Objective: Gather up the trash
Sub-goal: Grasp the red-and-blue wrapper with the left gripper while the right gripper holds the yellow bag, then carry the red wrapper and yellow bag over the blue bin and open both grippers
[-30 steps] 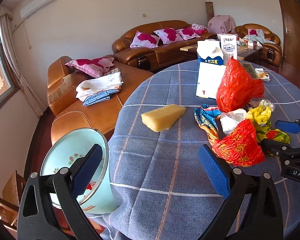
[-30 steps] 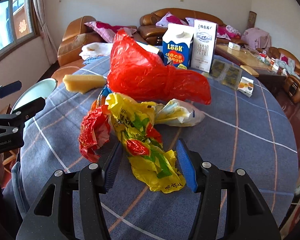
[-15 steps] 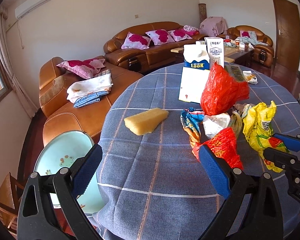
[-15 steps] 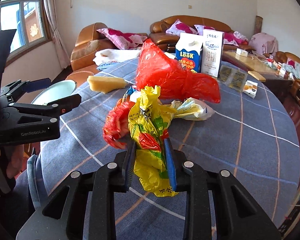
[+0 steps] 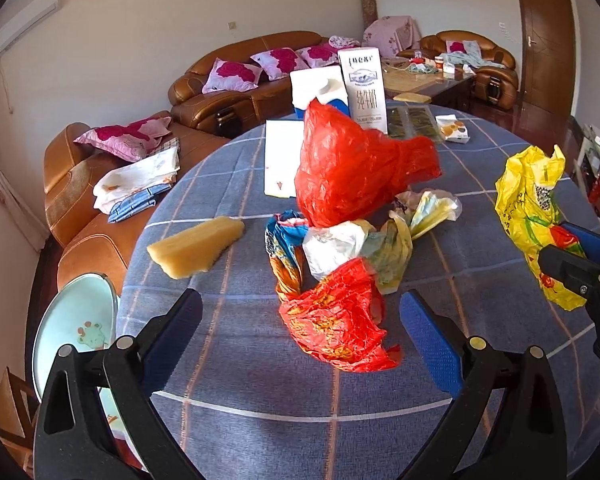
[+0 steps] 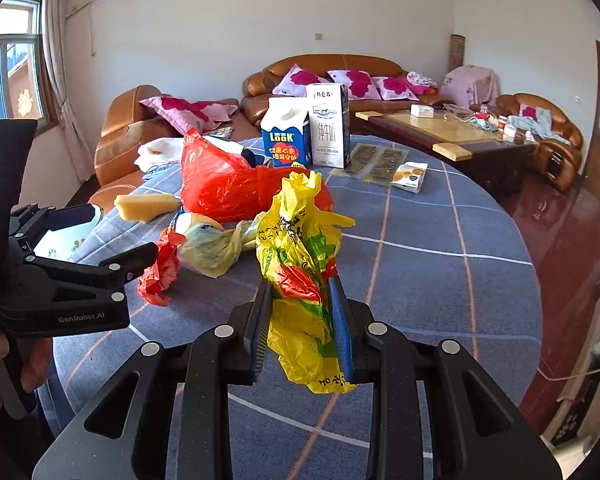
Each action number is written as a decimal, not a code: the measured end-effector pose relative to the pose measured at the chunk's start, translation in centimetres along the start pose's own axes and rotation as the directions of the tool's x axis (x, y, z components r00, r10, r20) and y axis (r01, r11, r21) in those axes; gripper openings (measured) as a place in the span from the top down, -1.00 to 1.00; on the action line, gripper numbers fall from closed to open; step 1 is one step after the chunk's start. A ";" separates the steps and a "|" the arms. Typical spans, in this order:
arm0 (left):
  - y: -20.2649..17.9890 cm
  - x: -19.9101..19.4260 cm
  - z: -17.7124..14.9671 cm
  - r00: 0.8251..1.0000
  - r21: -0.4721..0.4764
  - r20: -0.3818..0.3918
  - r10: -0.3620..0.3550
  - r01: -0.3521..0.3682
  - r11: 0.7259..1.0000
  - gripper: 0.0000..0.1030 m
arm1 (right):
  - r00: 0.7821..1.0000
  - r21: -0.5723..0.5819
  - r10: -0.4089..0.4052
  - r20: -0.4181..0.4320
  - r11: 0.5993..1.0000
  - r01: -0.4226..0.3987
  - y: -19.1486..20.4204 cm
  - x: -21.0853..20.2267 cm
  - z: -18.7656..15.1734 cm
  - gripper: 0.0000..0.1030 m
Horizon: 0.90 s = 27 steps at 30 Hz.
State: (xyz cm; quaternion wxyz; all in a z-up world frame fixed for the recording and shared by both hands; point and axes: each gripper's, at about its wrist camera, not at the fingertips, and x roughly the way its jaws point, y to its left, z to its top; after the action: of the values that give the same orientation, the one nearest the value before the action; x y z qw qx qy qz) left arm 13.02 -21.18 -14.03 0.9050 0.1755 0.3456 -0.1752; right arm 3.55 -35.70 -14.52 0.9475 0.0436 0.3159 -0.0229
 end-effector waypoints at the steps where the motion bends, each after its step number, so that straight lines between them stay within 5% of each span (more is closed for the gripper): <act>1: -0.1 0.5 -0.2 1.000 0.000 -0.016 0.001 -0.001 1.000 -0.88 | 1.000 0.000 0.001 -0.003 1.000 -0.001 0.0 0.2 -0.1 0.44; 4: 0.5 1.2 -0.5 0.998 -0.029 -0.050 -0.024 0.023 0.999 -0.80 | 1.000 -0.003 0.006 -0.008 1.000 -0.006 0.1 0.6 -0.3 0.43; 7: 1.2 1.3 -0.9 0.993 -0.044 -0.080 -0.083 0.080 0.996 -0.04 | 1.000 -0.009 0.014 -0.006 1.000 -0.014 0.2 0.7 -0.4 0.43; 8: 1.5 1.2 -1.1 0.990 -0.052 -0.086 -0.108 0.104 0.993 0.42 | 1.000 -0.012 0.017 -0.004 1.000 -0.017 0.3 0.7 -0.4 0.43; 11: 2.3 0.3 -1.7 0.989 -0.060 -0.073 -0.126 0.121 0.991 0.78 | 1.000 -0.019 0.022 0.007 1.000 -0.022 0.7 0.4 -0.4 0.43; 19: 5.3 -3.0 -2.2 0.994 -0.101 0.005 -0.106 0.106 0.989 0.89 | 0.998 -0.032 0.044 0.051 0.999 -0.042 1.8 -0.7 0.0 0.43; 27: 8.3 -6.3 -1.3 0.993 -0.140 0.120 -0.005 0.021 0.990 0.89 | 0.992 -0.030 0.108 0.071 0.994 -0.106 3.7 -0.2 1.3 0.43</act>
State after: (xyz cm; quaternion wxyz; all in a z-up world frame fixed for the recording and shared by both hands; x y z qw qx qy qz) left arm 11.56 -12.11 -8.99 0.9331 0.0981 0.3034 -0.1665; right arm 4.46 -32.19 -13.09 0.9587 0.0474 0.2787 0.0307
